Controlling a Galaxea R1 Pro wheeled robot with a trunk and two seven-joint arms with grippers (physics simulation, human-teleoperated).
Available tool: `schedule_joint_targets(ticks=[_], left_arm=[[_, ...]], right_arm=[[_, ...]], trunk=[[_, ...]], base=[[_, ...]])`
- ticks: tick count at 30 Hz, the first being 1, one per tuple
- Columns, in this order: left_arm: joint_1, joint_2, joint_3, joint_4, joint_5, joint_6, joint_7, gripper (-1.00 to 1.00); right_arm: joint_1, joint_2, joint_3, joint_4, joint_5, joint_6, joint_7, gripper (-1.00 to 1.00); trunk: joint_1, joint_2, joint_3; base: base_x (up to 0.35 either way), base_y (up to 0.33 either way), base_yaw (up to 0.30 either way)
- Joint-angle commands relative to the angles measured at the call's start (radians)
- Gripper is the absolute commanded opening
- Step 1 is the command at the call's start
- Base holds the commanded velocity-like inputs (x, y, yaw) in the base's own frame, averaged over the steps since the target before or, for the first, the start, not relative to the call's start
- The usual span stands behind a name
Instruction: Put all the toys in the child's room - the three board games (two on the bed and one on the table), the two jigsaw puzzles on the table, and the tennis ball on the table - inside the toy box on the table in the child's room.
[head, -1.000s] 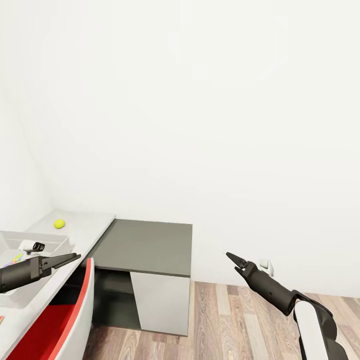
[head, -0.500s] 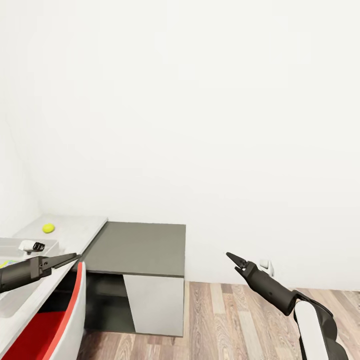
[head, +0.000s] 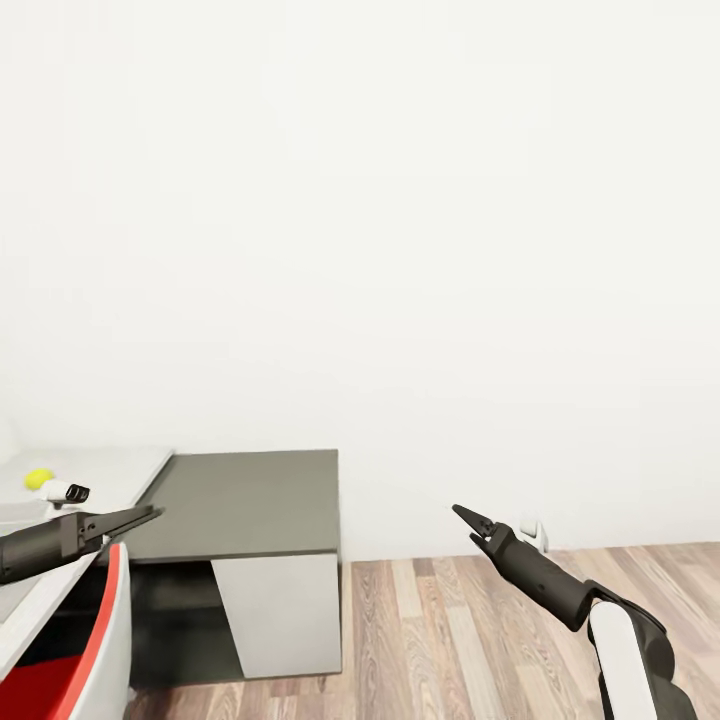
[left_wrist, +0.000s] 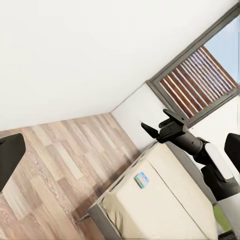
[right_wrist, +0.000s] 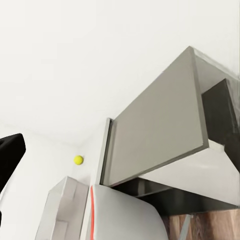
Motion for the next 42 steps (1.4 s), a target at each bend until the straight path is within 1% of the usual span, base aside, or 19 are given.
schedule_joint_targets(ticks=[1,9,27,32,42], left_arm=[[0.000,0.000,0.000,0.000,-0.001,0.011,-0.004,1.00],[0.000,0.001,0.001,0.000,-0.001,0.011,-0.004,1.00],[0.000,0.001,0.000,0.000,-0.002,0.011,-0.004,1.00],[0.000,0.000,-0.001,0.000,-0.001,0.011,-0.004,1.00],[0.000,-0.001,-0.001,0.000,-0.001,0.011,-0.004,1.00]], right_arm=[[-0.001,0.001,-0.003,0.000,0.006,0.006,0.008,1.00],[-0.001,0.001,-0.003,0.001,0.005,0.005,0.006,1.00],[-0.001,0.000,-0.003,0.001,0.006,0.004,0.008,1.00],[-0.001,0.001,-0.003,0.001,0.006,0.004,0.008,1.00],[-0.001,0.001,-0.001,0.001,0.007,0.004,0.007,1.00]], trunk=[[0.000,-0.001,0.000],[0.000,-0.001,0.005],[0.000,-0.001,0.014],[0.000,-0.001,0.014],[0.000,-0.001,0.014]], base=[[-0.240,0.000,-0.256],[-0.218,0.000,-0.256],[-0.014,0.000,-0.241],[0.000,0.000,-0.097],[0.000,0.000,-0.011]])
